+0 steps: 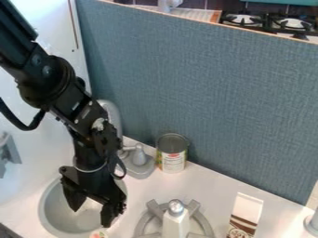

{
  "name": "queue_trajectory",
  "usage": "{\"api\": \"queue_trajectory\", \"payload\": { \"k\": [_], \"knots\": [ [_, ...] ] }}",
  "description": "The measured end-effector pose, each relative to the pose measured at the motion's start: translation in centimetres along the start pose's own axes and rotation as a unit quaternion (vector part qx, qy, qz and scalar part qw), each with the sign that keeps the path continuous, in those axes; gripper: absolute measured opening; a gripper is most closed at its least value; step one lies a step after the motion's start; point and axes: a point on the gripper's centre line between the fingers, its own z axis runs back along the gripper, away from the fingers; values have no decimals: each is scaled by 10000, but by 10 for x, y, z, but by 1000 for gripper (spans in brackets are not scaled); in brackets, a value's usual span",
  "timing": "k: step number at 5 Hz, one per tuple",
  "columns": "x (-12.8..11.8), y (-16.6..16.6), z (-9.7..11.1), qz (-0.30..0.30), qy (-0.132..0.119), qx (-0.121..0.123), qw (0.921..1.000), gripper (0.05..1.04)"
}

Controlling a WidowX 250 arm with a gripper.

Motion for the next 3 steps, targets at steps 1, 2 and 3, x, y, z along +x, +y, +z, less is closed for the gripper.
{"api": "queue_trajectory", "payload": {
  "k": [1, 2, 3],
  "knots": [
    [-3, -1, -4, -20, 91, -6, 10000, 1005],
    [-5, -4, -16, -110, 160, -50, 9998, 1005],
    [-8, -6, -31, -144, 262, -64, 9995, 1004]
  ]
}}
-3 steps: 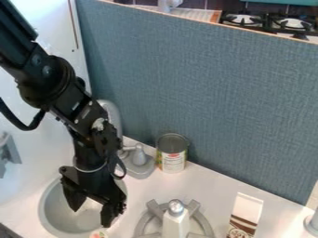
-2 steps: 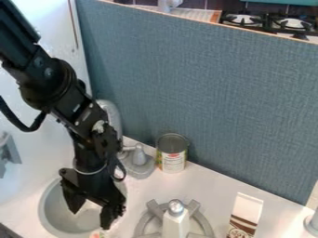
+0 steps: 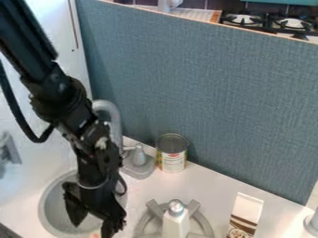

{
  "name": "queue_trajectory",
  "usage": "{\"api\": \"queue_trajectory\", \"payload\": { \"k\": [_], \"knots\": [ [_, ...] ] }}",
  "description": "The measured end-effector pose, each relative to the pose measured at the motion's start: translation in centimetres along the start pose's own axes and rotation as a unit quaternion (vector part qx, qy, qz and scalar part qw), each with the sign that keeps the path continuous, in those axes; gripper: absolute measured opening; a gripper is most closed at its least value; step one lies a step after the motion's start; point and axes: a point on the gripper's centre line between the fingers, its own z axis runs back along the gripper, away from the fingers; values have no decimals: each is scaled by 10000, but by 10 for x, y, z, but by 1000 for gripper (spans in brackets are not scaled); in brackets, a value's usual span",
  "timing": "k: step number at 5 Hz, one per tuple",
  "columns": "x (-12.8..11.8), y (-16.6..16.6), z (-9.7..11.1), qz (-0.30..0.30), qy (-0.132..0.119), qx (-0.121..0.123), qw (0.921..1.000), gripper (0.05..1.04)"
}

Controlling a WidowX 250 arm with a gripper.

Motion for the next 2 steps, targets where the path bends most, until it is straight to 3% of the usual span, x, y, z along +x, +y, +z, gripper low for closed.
{"api": "queue_trajectory", "payload": {
  "k": [2],
  "knots": [
    [2, 2, -26, 173, 330, 153, 9992, 1004]
  ]
}}
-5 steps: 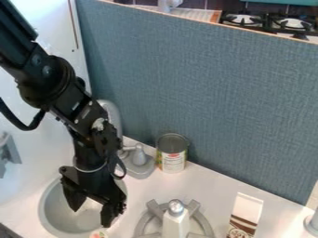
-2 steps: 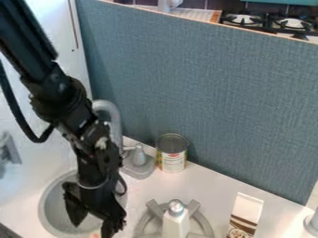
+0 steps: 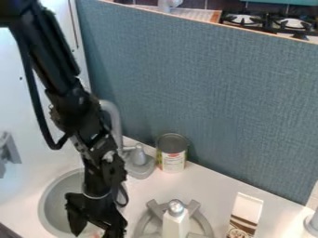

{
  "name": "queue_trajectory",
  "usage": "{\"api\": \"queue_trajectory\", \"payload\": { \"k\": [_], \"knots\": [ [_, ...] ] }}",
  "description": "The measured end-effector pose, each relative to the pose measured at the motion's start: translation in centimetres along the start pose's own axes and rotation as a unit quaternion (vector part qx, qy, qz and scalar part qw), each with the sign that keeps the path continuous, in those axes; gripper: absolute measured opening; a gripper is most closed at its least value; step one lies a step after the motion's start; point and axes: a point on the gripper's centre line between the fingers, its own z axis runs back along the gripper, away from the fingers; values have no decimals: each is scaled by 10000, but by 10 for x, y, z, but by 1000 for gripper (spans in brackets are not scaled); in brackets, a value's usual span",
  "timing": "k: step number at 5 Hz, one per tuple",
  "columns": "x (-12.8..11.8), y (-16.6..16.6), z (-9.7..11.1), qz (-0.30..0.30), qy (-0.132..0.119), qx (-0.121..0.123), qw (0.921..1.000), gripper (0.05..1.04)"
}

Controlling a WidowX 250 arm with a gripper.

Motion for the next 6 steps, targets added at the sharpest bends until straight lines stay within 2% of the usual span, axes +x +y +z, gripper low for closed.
{"api": "queue_trajectory", "payload": {
  "k": [1, 2, 3, 4, 5, 6],
  "knots": [
    [2, 2, -9, 65, 121, 100, 9999, 1005],
    [4, 0, -16, 105, 148, 32, 9998, 1004],
    [6, -5, -24, 54, 85, -138, 9999, 1004],
    [8, 0, -30, 312, 65, -240, 9992, 966],
    [8, -2, -30, 340, 89, -302, 9989, 674],
    [4, -1, -18, 442, 111, -185, 9988, 584]
  ]
}}
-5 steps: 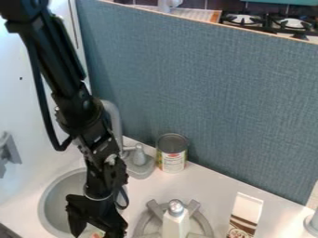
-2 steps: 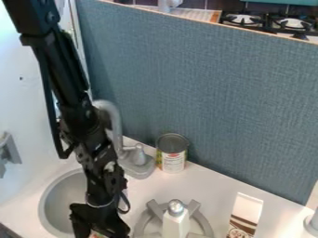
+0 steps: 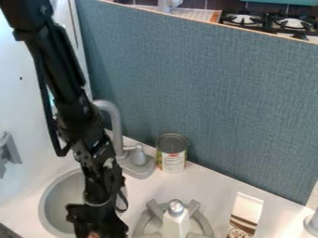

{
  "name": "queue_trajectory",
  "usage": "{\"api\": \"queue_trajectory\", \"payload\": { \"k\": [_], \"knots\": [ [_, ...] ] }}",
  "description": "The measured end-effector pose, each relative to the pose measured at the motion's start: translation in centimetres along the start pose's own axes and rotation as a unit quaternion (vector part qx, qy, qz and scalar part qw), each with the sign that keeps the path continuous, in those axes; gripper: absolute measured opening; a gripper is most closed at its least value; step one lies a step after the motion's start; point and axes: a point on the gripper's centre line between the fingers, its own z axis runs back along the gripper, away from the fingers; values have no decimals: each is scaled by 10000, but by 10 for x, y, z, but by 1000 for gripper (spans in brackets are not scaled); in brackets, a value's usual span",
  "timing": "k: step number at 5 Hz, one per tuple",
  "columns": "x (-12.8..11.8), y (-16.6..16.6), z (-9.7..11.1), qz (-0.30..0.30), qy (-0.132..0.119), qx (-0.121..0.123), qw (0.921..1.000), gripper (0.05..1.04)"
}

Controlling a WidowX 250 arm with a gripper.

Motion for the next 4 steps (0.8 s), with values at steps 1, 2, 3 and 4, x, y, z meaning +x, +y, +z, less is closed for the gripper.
{"api": "queue_trajectory", "payload": {
  "k": [1, 2, 3, 4],
  "knots": [
    [-2, -27, 39, -476, -578, 58, 9972, 584],
    [-16, -65, 78, -1123, -1152, -174, 9868, 584],
    [-29, -102, 86, -1782, -1174, -579, 9753, 584],
    [-20, -150, 82, -2482, -1120, -764, 9592, 584]
  ]
}}
